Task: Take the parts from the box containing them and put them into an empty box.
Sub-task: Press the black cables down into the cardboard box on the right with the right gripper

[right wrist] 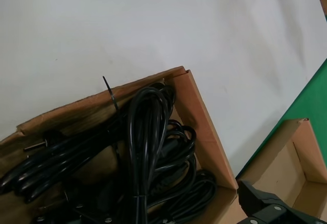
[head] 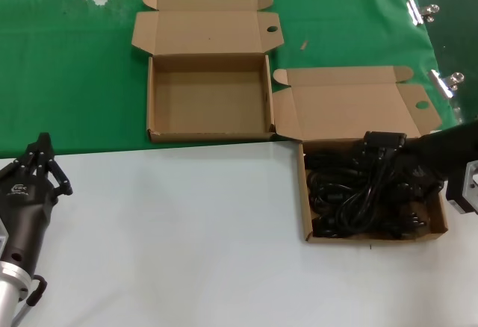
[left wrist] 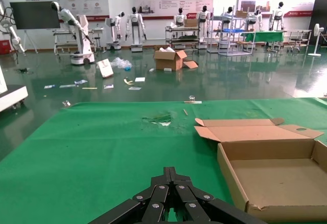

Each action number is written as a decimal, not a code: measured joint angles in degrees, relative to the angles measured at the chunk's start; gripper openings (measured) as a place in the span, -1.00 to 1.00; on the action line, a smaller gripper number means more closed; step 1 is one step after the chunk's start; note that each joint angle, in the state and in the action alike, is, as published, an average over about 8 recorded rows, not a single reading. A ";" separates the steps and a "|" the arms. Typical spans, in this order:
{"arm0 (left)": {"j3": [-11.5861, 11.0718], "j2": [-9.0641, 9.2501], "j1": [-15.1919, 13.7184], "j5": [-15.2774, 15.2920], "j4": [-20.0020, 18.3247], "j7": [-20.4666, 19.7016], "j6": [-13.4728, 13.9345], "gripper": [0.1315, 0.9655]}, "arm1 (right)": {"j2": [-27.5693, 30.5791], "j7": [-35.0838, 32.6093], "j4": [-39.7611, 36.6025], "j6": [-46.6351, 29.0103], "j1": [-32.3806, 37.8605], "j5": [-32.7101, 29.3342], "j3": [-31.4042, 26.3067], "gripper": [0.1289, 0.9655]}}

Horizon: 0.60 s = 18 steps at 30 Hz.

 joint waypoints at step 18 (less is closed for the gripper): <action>0.00 0.00 0.00 0.00 0.00 0.00 0.00 -0.98 | -0.61 -0.38 -4.23 -0.32 0.01 -0.47 1.23 0.13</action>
